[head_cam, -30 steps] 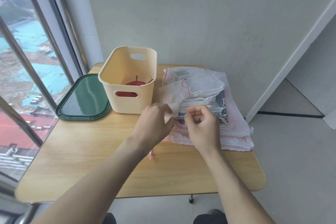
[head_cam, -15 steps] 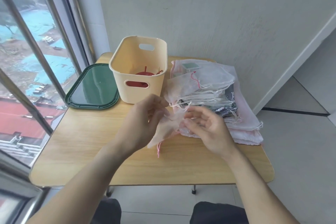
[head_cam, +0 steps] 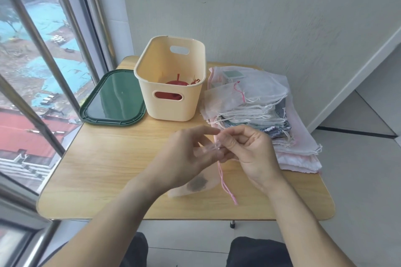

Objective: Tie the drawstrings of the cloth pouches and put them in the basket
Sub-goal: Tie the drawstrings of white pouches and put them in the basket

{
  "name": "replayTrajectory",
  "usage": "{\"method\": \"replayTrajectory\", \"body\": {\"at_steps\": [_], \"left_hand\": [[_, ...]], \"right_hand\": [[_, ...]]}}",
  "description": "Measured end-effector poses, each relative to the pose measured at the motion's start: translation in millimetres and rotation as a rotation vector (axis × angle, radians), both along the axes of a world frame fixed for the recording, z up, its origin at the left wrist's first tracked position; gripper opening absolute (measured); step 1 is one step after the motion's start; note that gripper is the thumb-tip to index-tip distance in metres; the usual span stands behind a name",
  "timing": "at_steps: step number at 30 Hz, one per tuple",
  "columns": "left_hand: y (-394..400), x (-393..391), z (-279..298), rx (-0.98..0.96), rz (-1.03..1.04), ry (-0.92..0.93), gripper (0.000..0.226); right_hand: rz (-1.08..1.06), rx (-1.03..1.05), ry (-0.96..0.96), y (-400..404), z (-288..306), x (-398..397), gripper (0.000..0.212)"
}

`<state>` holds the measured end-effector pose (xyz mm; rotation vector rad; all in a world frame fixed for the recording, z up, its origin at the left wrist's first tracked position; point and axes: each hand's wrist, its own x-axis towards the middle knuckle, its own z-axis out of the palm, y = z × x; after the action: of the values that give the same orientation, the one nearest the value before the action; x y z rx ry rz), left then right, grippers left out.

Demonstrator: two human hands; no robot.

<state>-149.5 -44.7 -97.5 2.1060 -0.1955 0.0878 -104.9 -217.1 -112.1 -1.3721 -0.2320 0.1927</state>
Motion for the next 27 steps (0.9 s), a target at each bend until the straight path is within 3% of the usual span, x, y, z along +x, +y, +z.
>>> {"method": "replayTrajectory", "body": {"at_steps": [4,12,16,19,24,27], "left_hand": [[4,-1,-1,0.060,-0.009,0.061,0.012],[9,-1,1,0.102,0.008,0.112,0.012],[9,-1,2,0.125,0.007,0.099,0.023],[9,0,0,0.122,0.058,0.041,0.012],[12,1,-1,0.245,0.230,-0.082,0.007],[10,1,1,0.259,0.306,-0.116,0.007]], "right_hand": [[-0.103,-0.067,-0.014,-7,-1,5,0.019],[-0.209,-0.007,-0.024,-27,1,12,0.019],[-0.127,-0.099,0.020,-27,-3,9,0.013],[0.007,-0.165,0.079,-32,-1,7,0.025],[0.364,-0.402,0.026,-36,2,0,0.015],[0.455,-0.378,0.022,-31,3,-5,0.009]]}}
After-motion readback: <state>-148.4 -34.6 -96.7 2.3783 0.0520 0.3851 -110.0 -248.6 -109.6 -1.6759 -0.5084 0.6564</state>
